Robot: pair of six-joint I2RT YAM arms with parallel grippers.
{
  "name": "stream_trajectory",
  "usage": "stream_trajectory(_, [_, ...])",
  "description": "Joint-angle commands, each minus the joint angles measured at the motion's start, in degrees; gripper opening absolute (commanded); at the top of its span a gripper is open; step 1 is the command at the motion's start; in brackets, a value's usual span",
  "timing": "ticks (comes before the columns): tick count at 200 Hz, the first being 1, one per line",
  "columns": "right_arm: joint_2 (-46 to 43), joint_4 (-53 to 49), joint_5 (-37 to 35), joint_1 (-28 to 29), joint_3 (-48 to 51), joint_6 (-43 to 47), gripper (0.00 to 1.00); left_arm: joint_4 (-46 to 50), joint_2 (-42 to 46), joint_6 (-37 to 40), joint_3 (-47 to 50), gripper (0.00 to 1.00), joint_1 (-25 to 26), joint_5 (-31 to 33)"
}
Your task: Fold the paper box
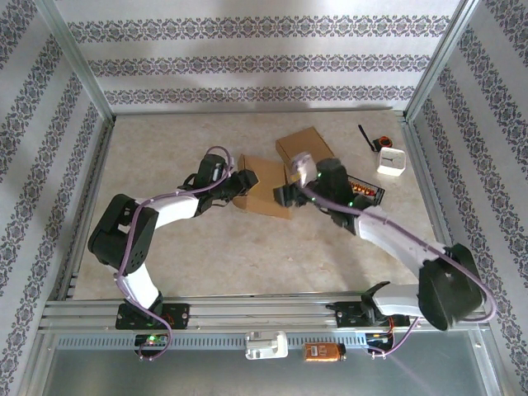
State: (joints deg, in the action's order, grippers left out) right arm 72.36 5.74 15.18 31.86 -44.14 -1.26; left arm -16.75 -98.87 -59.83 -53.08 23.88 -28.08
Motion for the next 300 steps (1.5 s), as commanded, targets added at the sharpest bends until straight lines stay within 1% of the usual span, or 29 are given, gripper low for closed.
stream_trajectory(1, [-1.60,8.48,-9.10,6.44,5.72,29.92,0.82,3.59,3.41,-3.68,-1.98,0.46,-0.97,1.86])
stream_trajectory(16, [-0.90,13.12,-12.41,10.84,8.08,43.52,0.84,4.70,4.67,-7.23,-1.76,0.46,-1.49,3.51])
stream_trajectory(31, [1.66,18.89,-15.85,13.51,9.33,51.78,0.88,4.87,5.37,-9.84,-1.74,0.46,-2.31,3.26])
stream_trajectory(62, [11.23,31.83,-25.62,13.83,7.39,58.46,0.91,5.20,6.53,-12.34,-2.16,0.46,-2.91,2.61])
stream_trajectory(88, [19.74,40.98,-28.09,13.25,5.46,63.12,0.91,5.07,7.07,-13.49,-2.12,0.45,-3.39,2.13])
stream_trajectory(110, [25.23,47.52,-29.22,12.97,4.64,66.62,0.88,5.15,7.56,-14.50,-1.90,0.45,-3.75,1.59])
stream_trajectory(133, [28.58,51.25,-30.15,12.57,3.56,68.11,0.83,4.69,7.90,-15.28,-1.84,0.45,-4.03,0.77])
stream_trajectory(179, [31.84,56.58,-30.46,12.30,3.48,70.83,0.65,3.82,8.20,-14.70,-2.27,0.47,-4.38,-0.83])
stream_trajectory(196, [31.75,57.35,-29.89,12.33,4.09,71.21,0.59,4.00,8.89,-13.80,-2.40,0.54,-4.53,-0.63])
stream_trajectory(214, [30.82,57.22,-29.18,12.10,4.82,70.22,0.51,3.81,9.91,-12.29,-2.47,0.66,-4.50,-0.15])
stream_trajectory(230, [29.27,55.86,-27.99,11.89,5.54,68.51,0.46,3.92,11.18,-10.96,-2.29,0.74,-4.55,0.67])
stream_trajectory(254, [26.94,54.27,-27.19,11.40,7.17,66.61,0.42,5.89,14.39,-8.54,-1.94,0.84,-4.96,3.30])
stream_trajectory(276, [23.81,52.10,-27.40,10.94,8.97,65.34,0.41,10.10,18.98,-3.65,-2.22,0.88,-5.46,7.39])
stream_trajectory(290, [19.84,48.62,-26.97,10.37,9.76,63.19,0.41,15.05,22.85,2.21,-3.04,0.89,-5.82,12.38])
stream_trajectory(300, [15.99,42.64,-25.45,9.71,9.64,60.84,0.41,18.36,26.02,7.11,-3.38,0.89,-6.00,17.33])
